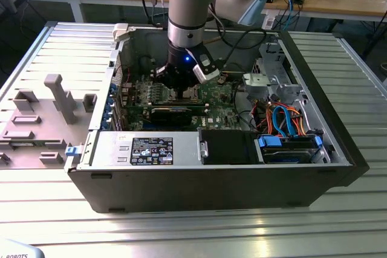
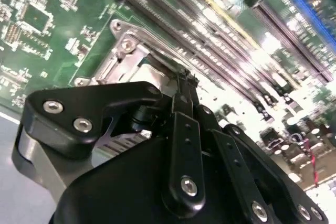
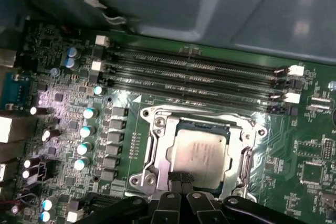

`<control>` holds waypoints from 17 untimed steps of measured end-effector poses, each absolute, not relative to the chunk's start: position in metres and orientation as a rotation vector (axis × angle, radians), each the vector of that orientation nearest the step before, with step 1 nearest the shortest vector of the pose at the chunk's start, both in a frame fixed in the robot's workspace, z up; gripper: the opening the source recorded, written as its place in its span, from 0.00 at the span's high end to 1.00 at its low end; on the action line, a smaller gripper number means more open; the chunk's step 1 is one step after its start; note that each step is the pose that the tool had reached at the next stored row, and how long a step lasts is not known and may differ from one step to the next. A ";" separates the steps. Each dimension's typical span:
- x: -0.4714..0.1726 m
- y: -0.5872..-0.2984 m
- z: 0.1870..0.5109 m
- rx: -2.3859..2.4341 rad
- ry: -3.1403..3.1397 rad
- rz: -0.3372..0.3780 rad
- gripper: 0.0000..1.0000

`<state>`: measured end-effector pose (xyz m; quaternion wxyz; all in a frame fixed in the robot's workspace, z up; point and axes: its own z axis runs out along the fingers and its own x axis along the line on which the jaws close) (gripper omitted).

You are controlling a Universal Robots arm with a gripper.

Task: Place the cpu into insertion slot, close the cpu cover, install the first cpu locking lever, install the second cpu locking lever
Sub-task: 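Install the second cpu locking lever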

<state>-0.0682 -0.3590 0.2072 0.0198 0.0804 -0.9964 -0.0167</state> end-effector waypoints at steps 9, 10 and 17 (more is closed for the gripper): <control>-0.066 -0.351 0.228 0.250 -3.092 -0.056 0.89; -0.066 -0.351 0.232 0.250 -3.092 -0.056 0.89; -0.066 -0.351 0.244 0.250 -3.092 -0.056 0.89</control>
